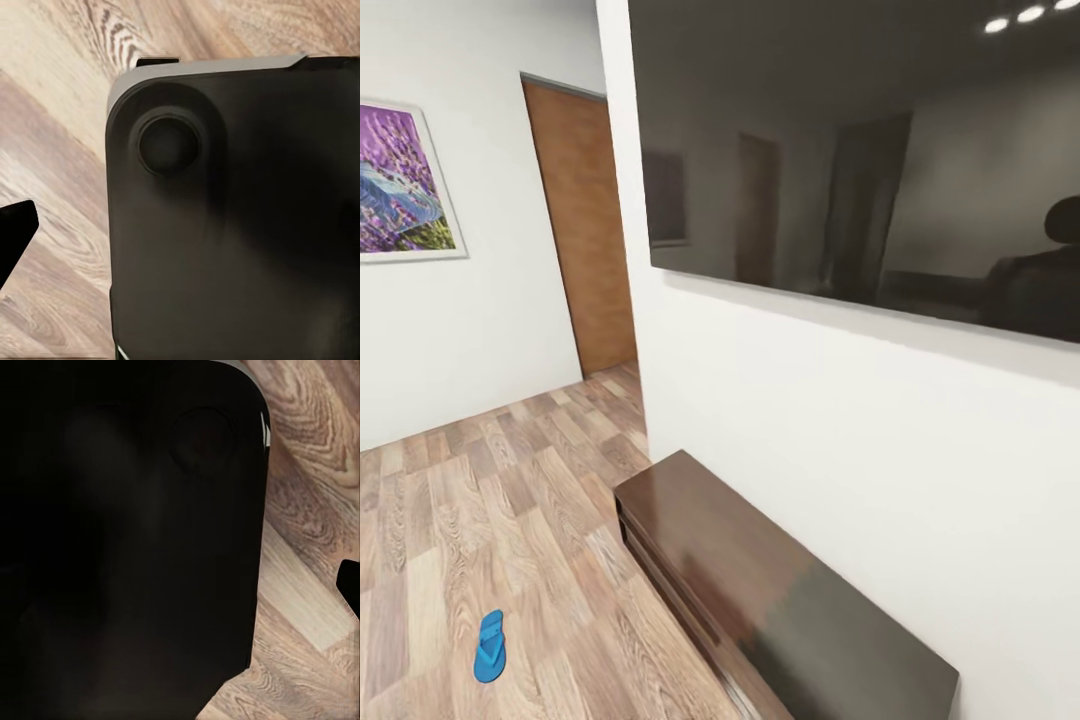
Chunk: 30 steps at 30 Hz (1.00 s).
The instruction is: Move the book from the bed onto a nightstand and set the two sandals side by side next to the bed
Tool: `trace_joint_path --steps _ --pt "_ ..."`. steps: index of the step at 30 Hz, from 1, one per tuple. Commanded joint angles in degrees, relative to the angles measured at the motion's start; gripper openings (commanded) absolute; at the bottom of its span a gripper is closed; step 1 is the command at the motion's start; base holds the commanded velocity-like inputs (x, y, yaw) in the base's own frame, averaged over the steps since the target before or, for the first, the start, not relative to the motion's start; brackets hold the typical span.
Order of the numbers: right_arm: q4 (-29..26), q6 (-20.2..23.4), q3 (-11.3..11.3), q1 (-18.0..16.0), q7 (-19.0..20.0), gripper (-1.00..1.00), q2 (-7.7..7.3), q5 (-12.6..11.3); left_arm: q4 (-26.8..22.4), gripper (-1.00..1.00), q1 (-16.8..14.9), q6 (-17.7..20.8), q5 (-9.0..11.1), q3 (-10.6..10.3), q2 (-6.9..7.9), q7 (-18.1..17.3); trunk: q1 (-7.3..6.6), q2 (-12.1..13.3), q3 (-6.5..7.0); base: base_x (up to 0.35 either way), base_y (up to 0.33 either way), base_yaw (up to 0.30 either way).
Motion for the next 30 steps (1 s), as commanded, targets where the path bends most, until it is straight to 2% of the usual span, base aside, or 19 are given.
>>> trace_joint_path --steps 1,23,30 --pt "0.01 -0.17 0.01 -0.01 -0.04 1.0 -0.01 -0.01 -0.02 1.0 -0.01 -0.13 -0.02 0.01 0.01 -0.07 0.0 -0.03 -0.08 0.0 0.0 0.152" --pt "-0.02 -0.25 0.3 -0.01 -0.04 1.0 0.05 0.52 -0.01 1.0 0.01 -0.14 -0.02 -0.02 0.01 -0.07 0.0 -0.03 -0.21 0.0 0.0 0.028" --pt "-0.04 -0.26 0.35 -0.01 -0.04 1.0 0.51 0.56 -0.01 1.0 -0.02 -0.15 -0.02 -0.04 0.01 -0.07 0.0 -0.03 -0.21 0.0 0.0 0.08"
